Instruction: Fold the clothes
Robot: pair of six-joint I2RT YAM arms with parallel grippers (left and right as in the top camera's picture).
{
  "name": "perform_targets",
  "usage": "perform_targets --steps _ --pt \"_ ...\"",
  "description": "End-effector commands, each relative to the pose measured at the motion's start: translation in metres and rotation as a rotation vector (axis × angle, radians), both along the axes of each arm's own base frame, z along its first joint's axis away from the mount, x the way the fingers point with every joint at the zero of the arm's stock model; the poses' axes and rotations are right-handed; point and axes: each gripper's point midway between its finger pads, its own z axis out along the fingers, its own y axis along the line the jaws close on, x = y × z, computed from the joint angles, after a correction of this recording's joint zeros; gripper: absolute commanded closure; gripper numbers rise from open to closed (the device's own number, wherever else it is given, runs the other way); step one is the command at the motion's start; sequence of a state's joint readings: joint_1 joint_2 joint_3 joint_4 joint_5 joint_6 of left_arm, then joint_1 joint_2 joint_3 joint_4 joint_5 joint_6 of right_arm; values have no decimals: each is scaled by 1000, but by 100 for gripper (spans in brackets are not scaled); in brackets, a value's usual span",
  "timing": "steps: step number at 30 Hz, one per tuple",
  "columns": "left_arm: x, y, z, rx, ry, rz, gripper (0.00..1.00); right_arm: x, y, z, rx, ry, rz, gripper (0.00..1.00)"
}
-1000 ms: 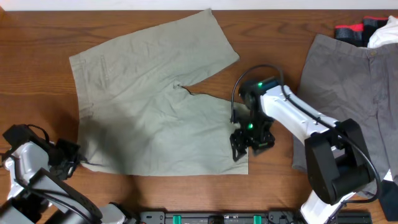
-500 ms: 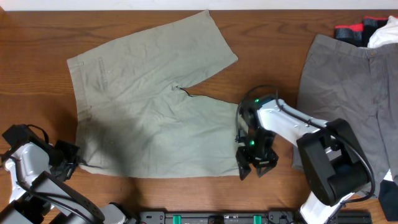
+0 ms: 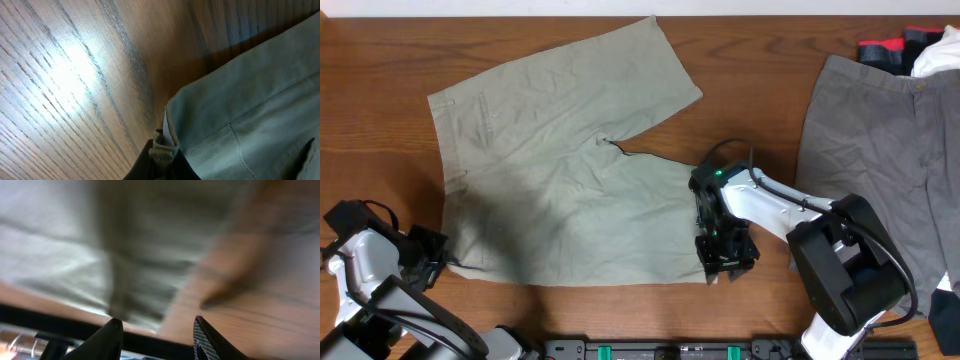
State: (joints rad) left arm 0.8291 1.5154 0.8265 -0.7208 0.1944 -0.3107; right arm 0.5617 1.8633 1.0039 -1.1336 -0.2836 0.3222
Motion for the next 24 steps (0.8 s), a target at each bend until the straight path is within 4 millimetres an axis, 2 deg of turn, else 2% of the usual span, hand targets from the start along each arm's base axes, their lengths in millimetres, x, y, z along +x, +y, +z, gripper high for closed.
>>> perform_targets --steps 1,7,13,17,24 --pt "-5 0 0 14 18 1 94 5 -10 -4 -84 -37 -25 56" --pt "-5 -1 0 12 20 1 94 13 -11 -8 -104 -84 -29 58" --pt "-6 -2 0 6 25 0 94 13 -3 -9 -59 -92 24 50" --pt "-7 -2 0 5 26 0 94 11 10 -11 0 -106 102 46" --pt "-7 -3 0 2 29 0 94 4 16 -11 5 -110 162 50"
